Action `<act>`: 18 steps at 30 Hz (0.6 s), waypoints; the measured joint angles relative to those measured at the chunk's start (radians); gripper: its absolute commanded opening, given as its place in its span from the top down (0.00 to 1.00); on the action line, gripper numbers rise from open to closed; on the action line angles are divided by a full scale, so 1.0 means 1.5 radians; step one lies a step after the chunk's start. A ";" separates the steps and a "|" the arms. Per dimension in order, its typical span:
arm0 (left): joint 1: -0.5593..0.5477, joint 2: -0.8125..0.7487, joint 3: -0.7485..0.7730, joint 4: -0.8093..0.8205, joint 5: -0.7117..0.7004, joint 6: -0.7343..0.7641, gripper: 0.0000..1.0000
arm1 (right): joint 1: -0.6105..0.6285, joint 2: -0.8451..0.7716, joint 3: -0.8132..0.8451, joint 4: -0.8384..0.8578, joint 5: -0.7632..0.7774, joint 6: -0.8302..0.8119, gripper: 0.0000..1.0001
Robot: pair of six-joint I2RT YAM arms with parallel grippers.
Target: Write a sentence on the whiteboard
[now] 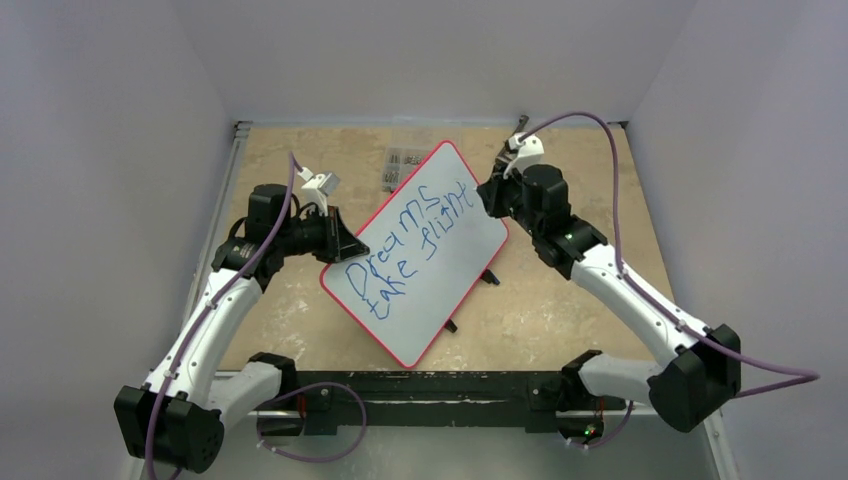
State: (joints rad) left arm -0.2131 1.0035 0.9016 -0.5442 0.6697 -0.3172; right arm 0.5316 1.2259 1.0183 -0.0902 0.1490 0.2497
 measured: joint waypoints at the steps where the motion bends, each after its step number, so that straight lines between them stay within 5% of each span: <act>1: 0.000 0.000 0.000 0.000 0.000 0.000 1.00 | 0.000 -0.013 -0.006 0.001 -0.017 0.001 1.00; 10: -0.002 -0.002 0.000 0.000 -0.001 0.000 1.00 | 0.028 -0.094 -0.097 -0.010 -0.147 0.012 1.00; 18: -0.002 -0.002 0.000 0.000 -0.001 0.000 1.00 | 0.185 -0.127 -0.143 -0.024 -0.136 0.011 1.00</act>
State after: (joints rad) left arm -0.2165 1.0008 0.9016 -0.5438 0.6685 -0.3168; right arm 0.8085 1.0359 0.8032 -0.1268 -0.0547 0.2657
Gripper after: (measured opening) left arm 0.054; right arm 0.096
